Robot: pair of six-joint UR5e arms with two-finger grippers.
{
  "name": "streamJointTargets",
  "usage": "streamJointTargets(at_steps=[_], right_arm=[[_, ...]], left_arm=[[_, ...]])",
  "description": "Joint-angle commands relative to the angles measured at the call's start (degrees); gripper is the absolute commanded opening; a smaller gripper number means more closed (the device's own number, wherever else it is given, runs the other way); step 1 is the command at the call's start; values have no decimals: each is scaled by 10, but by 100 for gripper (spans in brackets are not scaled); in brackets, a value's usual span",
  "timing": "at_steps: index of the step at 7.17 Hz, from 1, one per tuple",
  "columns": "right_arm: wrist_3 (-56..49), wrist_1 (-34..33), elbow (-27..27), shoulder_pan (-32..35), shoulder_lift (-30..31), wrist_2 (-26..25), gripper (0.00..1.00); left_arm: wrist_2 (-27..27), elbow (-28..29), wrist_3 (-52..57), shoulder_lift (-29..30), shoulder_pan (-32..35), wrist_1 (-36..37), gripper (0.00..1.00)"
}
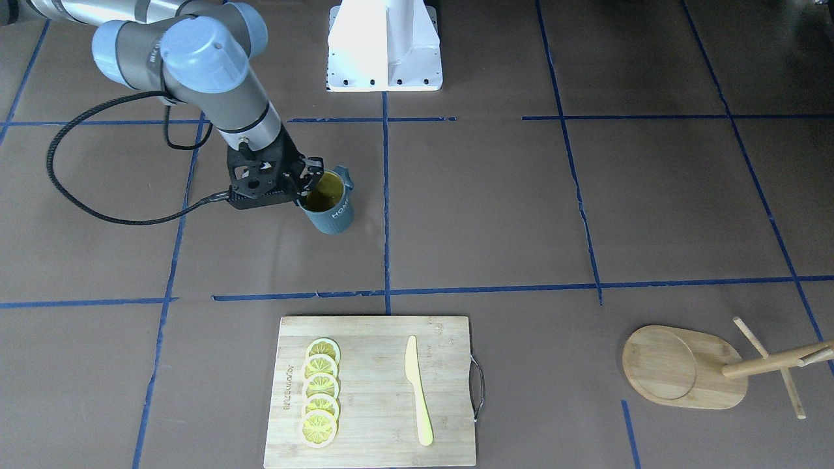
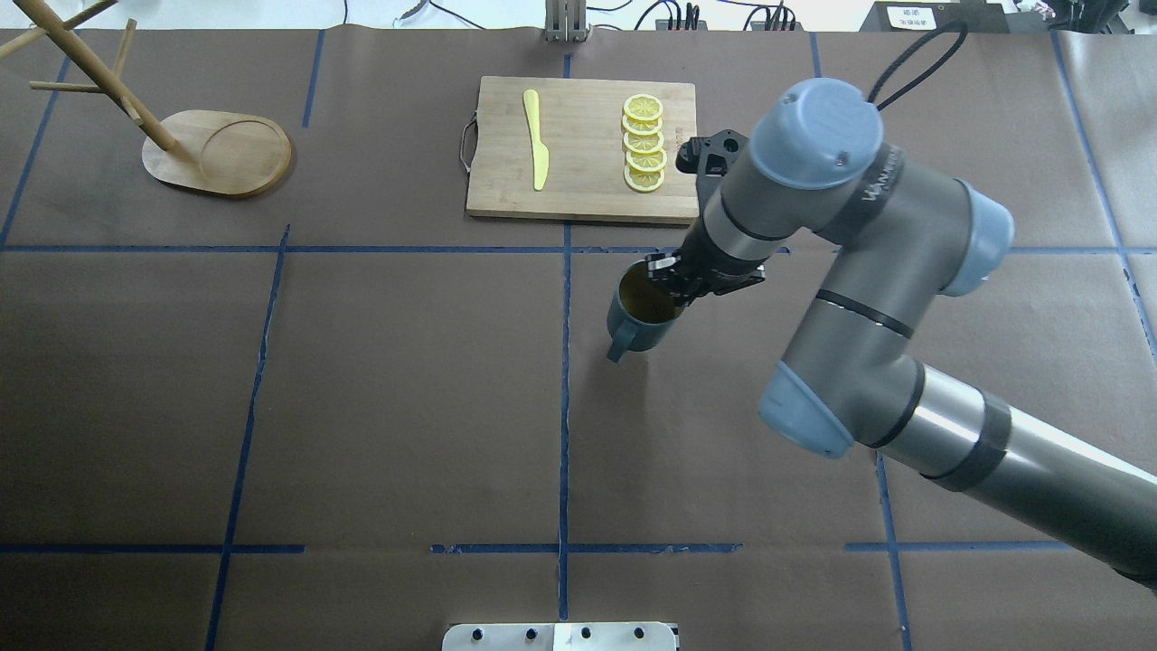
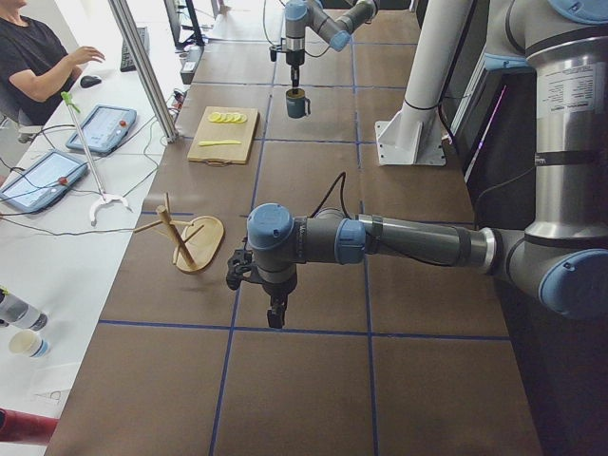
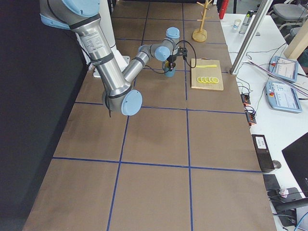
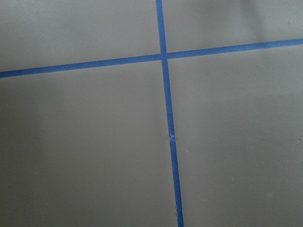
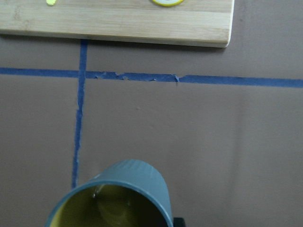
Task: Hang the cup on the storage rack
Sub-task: 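Carry the teal mug with the right gripper toward the table center and set it down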
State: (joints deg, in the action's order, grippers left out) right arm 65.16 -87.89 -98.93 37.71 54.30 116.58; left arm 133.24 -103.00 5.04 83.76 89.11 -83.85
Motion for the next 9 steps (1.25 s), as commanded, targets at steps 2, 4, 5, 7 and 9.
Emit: streamJointTargets(at_steps=[2,4,5,7,9], right_arm=[[122,-4,80,-46,-81,-52,0],[147,-4,94,-55,-82,-63,0],[146,-4,95,-59,-82,-63,1],[139,-4,96,-59,-82,-63,35],[139,-4,91,-60,-82,-71,100]], left_arm=[[0,-4,0,0,0,0,100],[0,-4,0,0,0,0,100],[0,-3,0,0,-1,0,100],[4,-5,1,0,0,0,100],[41,-5,3,-2,0,-1,100]])
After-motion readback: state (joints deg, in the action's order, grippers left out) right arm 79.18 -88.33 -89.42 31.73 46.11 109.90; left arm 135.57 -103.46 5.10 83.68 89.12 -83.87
